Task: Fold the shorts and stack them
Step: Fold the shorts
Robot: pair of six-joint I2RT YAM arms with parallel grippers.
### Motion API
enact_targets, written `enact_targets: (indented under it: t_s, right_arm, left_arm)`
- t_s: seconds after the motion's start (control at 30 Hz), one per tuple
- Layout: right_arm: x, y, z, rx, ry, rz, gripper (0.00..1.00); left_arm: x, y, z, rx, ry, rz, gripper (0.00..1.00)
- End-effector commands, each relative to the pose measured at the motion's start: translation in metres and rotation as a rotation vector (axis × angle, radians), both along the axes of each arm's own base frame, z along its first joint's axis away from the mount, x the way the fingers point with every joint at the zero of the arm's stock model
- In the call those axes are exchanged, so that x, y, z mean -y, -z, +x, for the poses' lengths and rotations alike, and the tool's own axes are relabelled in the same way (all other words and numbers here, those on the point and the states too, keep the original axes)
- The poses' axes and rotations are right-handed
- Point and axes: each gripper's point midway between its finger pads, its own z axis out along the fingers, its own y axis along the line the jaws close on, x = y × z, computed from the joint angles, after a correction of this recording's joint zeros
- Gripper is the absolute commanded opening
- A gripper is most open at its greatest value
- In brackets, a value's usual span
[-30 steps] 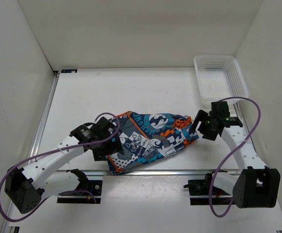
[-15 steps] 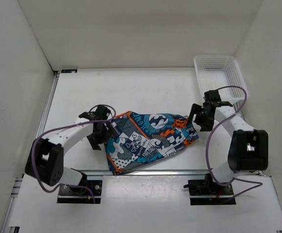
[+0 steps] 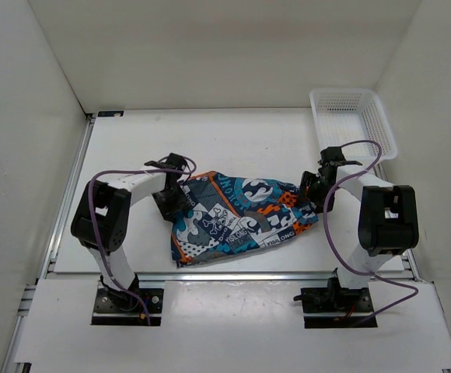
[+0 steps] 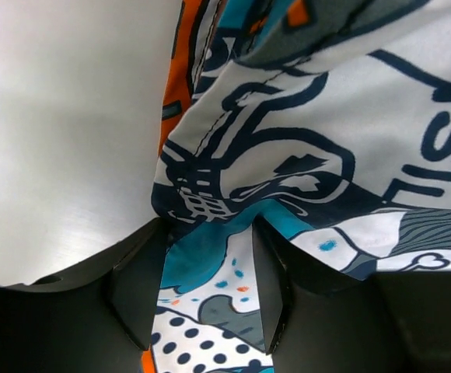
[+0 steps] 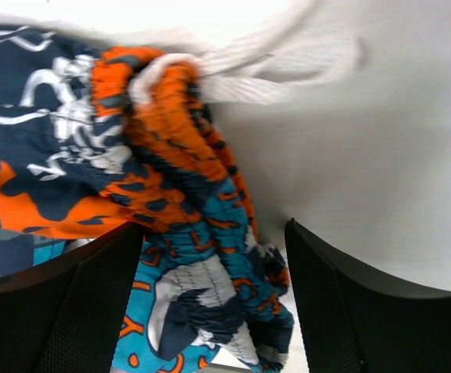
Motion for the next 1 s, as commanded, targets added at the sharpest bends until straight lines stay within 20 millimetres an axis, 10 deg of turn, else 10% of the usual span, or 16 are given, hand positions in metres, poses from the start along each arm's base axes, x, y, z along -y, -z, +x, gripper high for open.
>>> enact_targets:
  t_s: [0.0, 0.2, 0.3, 0.53, 0.97]
  right_arm:
    - [-0.009, 0.005, 0.006, 0.01, -0.004, 0.043, 0.76]
    - [-0.013, 0.013, 0.003, 0.0, 0.004, 0.047, 0.68]
    - [-0.01, 0.004, 0.001, 0.02, 0.007, 0.036, 0.7]
    - [-0.006, 0.006, -0.019, -0.026, 0.035, 0.015, 0.69]
    - [-0.004, 0.013, -0.007, -0.027, 0.059, 0.001, 0.17]
  left_arm:
    - [0.005, 0.001, 0.036, 0.08, 0.032, -0.008, 0.58]
    - [-0.006, -0.014, 0.059, 0.117, 0.11, 0.005, 0.62]
    - [-0.023, -0.045, 0.067, 0.191, 0.11, 0.052, 0.81]
    - [-0.079, -0.062, 0.045, 0.184, 0.004, 0.116, 0.9]
    - [-0.034, -0.001, 0.052, 0.07, 0.054, -0.126, 0.1]
